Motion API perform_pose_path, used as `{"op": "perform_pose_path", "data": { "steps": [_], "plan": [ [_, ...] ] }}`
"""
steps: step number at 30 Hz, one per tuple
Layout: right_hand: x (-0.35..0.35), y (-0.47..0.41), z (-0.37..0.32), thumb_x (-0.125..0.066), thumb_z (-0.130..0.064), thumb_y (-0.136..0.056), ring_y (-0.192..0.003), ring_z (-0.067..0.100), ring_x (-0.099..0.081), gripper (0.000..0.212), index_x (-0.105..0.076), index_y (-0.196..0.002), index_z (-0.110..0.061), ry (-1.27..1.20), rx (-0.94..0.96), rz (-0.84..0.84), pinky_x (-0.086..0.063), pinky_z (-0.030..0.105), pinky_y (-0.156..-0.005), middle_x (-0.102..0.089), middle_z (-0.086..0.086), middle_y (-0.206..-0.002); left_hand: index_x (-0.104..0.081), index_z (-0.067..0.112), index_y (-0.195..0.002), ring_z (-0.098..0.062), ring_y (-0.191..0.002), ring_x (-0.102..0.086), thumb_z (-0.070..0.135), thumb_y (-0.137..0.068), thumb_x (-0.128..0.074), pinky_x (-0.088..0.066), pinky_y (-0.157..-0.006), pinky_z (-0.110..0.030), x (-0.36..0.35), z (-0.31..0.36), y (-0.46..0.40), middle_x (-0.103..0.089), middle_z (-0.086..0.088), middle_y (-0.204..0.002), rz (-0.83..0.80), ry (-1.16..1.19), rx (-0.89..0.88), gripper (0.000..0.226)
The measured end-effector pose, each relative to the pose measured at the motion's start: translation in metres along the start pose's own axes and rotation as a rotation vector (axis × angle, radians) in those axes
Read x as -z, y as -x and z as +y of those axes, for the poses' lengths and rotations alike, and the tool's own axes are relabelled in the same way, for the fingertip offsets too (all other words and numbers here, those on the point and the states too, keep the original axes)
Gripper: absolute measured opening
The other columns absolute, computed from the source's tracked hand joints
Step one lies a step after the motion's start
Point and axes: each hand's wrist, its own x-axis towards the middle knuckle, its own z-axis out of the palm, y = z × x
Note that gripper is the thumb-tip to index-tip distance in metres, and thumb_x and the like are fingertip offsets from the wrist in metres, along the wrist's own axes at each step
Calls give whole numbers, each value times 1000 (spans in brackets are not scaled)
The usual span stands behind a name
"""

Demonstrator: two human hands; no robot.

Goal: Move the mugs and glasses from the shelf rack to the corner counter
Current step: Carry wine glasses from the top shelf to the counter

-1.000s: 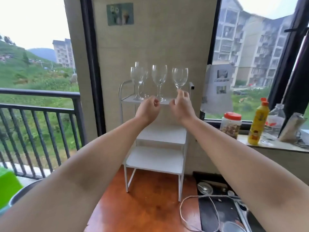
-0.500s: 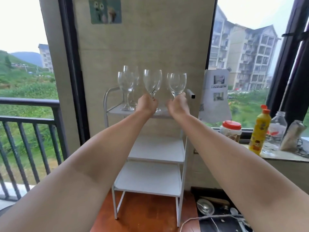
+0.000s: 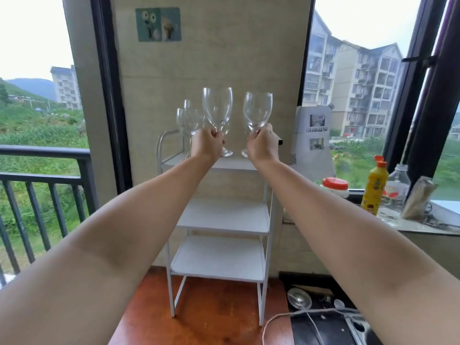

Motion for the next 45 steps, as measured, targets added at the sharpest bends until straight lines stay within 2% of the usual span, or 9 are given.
{"op": "perform_pose_path", "data": {
  "steps": [5,11,15,19,25,29,35,41,45],
  "plan": [
    [15,34,-4,-37,-9,-98,-96,31,-60,24,-48,-115,5,-24,61,63,-39,29,-73,-64,22,-109,-55,8,-77,-19,-73,-55,12,-96,-45,-39,-57,-24,27,6,37,-67,-6,-87,27,45,22,22],
    [46,93,17,-40,-11,-99,-88,26,-61,26,-48,-119,3,-19,-16,111,-36,10,-55,-66,19,-106,-56,6,-82,-22,-74,-56,16,-97,-42,-56,-80,-38,31,-9,96,-60,-2,-75,-93,173,119,24],
    [79,148,45,-42,-11,-97,-93,29,-63,19,-50,-112,-1,-34,-140,124,-43,21,-73,-69,18,-102,-55,7,-87,-17,-65,-52,17,-99,-40,-44,-52,-12,18,-14,154,-60,-5,-81,-206,189,109,21],
    [127,202,83,-45,-13,-98,-92,26,-61,23,-53,-114,1,-22,-371,183,-41,18,-60,-67,15,-101,-56,5,-93,-14,-65,-54,14,-99,-41,-44,-69,-29,-7,-13,218,-61,-8,-82,-406,246,135,19],
    [210,288,142,-45,-8,-94,-75,25,-62,6,-50,-93,-6,2,-643,245,-47,25,-71,-65,8,-75,-55,4,-87,-14,-64,-52,12,-98,-43,-38,-57,-16,-54,6,319,-62,-8,-81,-678,230,101,18],
    [287,359,161,-44,-8,-95,-67,17,-60,7,-51,-95,-5,19,-784,333,-46,25,-64,-60,2,-68,-50,9,-76,-3,-59,-47,11,-98,-43,-38,-47,-2,-88,39,402,-57,2,-68,-845,242,85,23],
    [405,473,171,-48,-9,-94,-82,25,-62,15,-56,-81,-7,82,-884,457,-48,33,-76,-62,4,-70,-46,12,-72,-10,-60,-49,15,-97,-42,-38,-53,-17,-119,108,548,-55,6,-68,-1078,239,80,25],
    [545,606,160,-43,-9,-97,-61,12,-59,13,-54,-93,-4,197,-1012,594,-40,14,-46,-63,10,-83,-40,19,-67,-22,-80,-53,15,-99,-39,-37,-71,-27,-123,208,724,-59,-3,-77,-1307,295,119,33],
    [624,678,151,-42,-9,-97,-79,23,-67,16,-45,-81,-10,251,-1095,668,-45,27,-64,-65,11,-86,-39,17,-66,-22,-78,-53,14,-97,-41,-39,-62,-28,-118,265,817,-57,-2,-75,-1423,320,62,32]
  ]
}}
